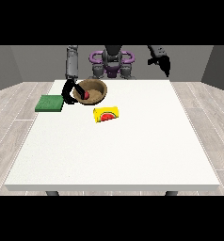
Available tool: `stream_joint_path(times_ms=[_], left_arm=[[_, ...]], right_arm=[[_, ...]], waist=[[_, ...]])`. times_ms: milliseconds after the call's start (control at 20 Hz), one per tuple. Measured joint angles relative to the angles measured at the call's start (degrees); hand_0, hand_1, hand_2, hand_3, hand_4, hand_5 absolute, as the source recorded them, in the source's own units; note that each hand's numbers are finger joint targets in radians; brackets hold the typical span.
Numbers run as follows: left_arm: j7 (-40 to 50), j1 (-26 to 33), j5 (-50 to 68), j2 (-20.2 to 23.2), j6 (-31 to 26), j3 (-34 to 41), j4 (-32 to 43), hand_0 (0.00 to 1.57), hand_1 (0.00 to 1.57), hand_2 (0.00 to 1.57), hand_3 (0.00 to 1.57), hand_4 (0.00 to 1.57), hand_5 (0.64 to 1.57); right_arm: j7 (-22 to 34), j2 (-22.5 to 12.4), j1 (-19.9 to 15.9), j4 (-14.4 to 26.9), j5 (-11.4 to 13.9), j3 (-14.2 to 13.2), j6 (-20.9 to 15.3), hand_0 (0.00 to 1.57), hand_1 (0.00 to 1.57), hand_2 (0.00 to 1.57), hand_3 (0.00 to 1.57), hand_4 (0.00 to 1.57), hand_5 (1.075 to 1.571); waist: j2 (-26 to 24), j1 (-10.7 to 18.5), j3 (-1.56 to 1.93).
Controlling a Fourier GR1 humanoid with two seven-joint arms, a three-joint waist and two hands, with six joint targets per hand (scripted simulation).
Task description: Pick the cup and pour the ball into the bowl, then pick the bowl and place it on the pad
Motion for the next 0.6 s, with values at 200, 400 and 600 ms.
stream_joint_path(times_ms=[200,400,600], left_arm=[[-1.1,2.8,1.6,1.8,-0.5,3.5,5.1,0.00,0.00,0.00,0.00,1.00,1.407],[-0.3,5.2,1.6,2.0,0.3,4.6,6.8,0.00,0.00,0.00,0.00,1.00,1.410],[-0.1,6.9,1.9,2.7,0.0,5.2,5.8,0.00,0.00,0.00,0.00,1.02,1.424]], right_arm=[[12.4,-0.2,-2.6,-2.4,2.7,4.0,1.7,1.57,1.57,1.57,0.87,0.80,1.564],[21.3,-2.0,-4.0,-5.6,3.4,5.7,5.3,1.57,1.57,1.57,0.72,0.80,1.569],[22.6,-5.9,-2.3,-7.7,0.9,3.1,9.7,1.57,1.57,1.57,0.47,0.83,1.570]], waist=[[-5.7,-5.5,0.53],[-10.2,-9.0,0.78],[-10.5,-10.1,0.89]])
